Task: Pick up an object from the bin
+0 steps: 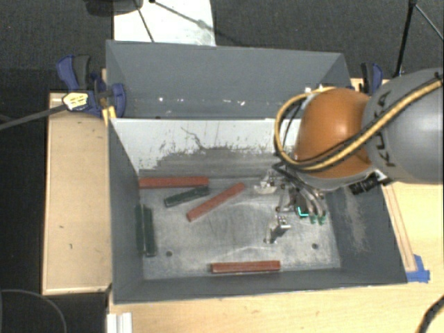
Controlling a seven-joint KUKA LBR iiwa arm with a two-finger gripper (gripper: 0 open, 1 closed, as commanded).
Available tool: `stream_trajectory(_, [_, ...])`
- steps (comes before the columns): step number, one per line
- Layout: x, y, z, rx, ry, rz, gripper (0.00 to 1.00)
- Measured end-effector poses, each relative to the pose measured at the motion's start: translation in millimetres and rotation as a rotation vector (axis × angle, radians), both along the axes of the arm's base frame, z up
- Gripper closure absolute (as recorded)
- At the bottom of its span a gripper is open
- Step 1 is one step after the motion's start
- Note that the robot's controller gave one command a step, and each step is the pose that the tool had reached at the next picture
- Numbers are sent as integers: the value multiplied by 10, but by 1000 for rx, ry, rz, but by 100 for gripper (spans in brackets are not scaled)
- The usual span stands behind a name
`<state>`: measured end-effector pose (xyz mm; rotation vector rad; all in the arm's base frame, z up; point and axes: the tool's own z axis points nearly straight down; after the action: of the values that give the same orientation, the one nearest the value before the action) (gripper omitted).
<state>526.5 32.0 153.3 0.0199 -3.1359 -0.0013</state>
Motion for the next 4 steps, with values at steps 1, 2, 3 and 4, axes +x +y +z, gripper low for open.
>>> stream_trajectory(1, [19, -1, 43, 0, -8, -1, 0])
stream_trajectory(2, [102, 431, -403, 0, -12, 97, 0])
stream_trajectory(3, [114, 760, -338, 0, -2, 176, 0])
stream_trajectory(4, [550, 946, -463, 1, -15, 248, 0])
